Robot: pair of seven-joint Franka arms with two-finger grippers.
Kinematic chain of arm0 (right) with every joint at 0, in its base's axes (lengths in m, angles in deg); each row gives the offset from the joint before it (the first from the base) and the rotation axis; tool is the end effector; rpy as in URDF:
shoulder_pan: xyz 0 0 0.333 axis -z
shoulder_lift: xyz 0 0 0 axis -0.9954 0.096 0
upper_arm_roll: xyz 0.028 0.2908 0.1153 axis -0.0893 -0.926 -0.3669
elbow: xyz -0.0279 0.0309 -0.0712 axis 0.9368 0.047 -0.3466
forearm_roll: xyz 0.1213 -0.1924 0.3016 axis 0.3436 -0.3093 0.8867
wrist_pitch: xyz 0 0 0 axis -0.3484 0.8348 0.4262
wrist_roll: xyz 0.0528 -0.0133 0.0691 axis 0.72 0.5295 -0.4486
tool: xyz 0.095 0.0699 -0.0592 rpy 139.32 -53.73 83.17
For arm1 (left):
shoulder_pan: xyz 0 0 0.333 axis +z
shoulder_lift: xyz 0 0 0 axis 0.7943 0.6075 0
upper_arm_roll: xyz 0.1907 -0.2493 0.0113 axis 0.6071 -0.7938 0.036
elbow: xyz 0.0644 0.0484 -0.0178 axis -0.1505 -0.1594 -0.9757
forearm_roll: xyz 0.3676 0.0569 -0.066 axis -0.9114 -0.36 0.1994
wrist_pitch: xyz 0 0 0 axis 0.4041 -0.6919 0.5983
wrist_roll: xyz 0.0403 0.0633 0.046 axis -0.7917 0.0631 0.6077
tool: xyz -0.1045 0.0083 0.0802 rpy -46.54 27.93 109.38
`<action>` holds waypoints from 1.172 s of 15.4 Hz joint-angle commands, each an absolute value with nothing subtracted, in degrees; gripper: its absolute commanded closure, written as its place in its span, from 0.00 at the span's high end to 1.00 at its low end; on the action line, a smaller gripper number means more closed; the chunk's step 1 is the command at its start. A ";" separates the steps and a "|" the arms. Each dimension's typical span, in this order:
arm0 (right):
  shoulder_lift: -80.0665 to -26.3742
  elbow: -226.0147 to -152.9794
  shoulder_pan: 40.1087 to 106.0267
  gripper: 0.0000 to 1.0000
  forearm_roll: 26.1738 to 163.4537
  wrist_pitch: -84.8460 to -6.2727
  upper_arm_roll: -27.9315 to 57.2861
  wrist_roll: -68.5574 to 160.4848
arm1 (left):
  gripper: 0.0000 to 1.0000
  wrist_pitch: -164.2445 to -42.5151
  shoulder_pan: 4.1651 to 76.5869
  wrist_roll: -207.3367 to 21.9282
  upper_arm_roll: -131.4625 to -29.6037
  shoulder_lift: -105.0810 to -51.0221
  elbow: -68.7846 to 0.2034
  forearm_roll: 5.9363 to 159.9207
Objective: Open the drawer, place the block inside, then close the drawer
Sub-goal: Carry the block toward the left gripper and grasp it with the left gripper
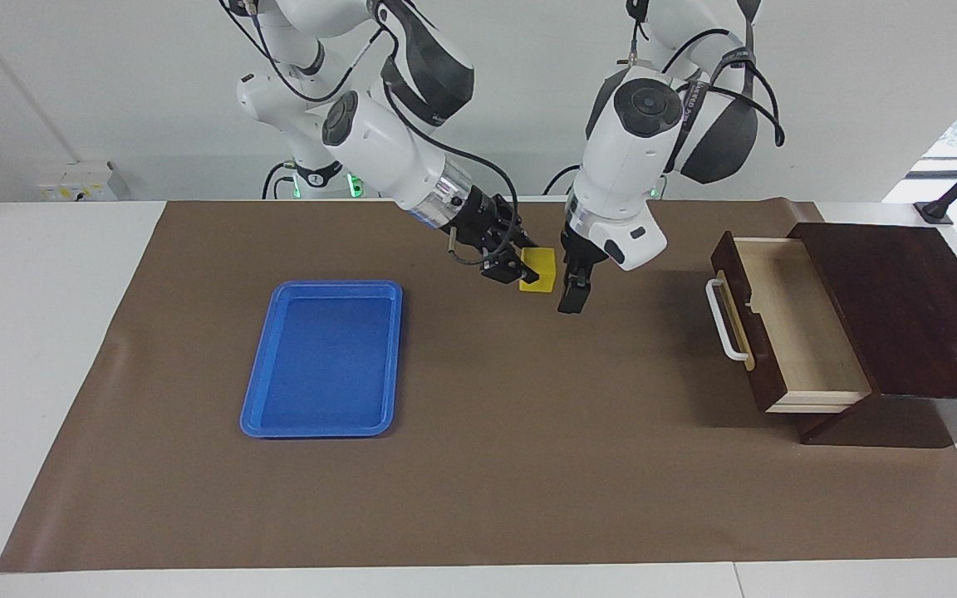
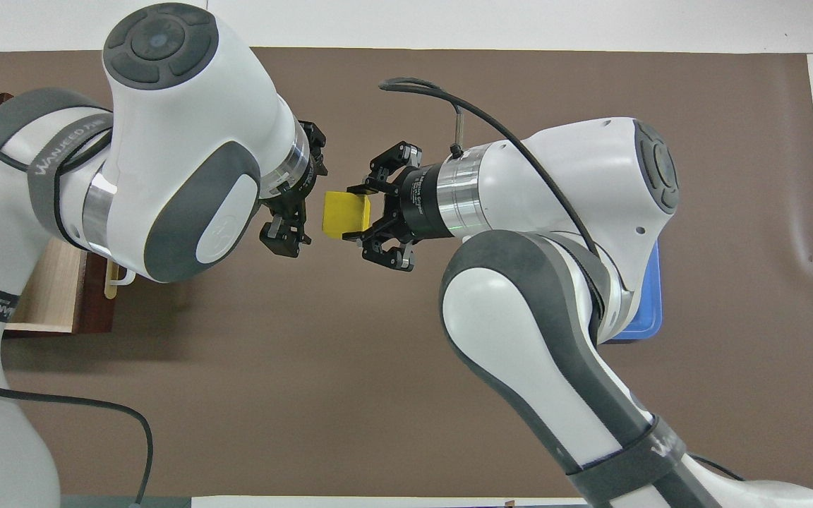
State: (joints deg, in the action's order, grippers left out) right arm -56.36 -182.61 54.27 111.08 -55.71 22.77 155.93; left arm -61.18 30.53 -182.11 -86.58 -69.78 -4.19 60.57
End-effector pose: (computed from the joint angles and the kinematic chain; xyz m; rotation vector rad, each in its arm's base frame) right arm 0.5505 0.3531 0.5011 -1.6620 1.8406 0.6878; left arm 0.5493 -0.3229 0.5098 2.4808 1.8853 -0.1526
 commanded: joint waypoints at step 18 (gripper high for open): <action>-56.08 -181.55 54.35 0.00 110.19 -55.40 22.76 157.59 | 1.00 -55.96 25.43 -192.31 -85.68 -68.51 0.64 57.44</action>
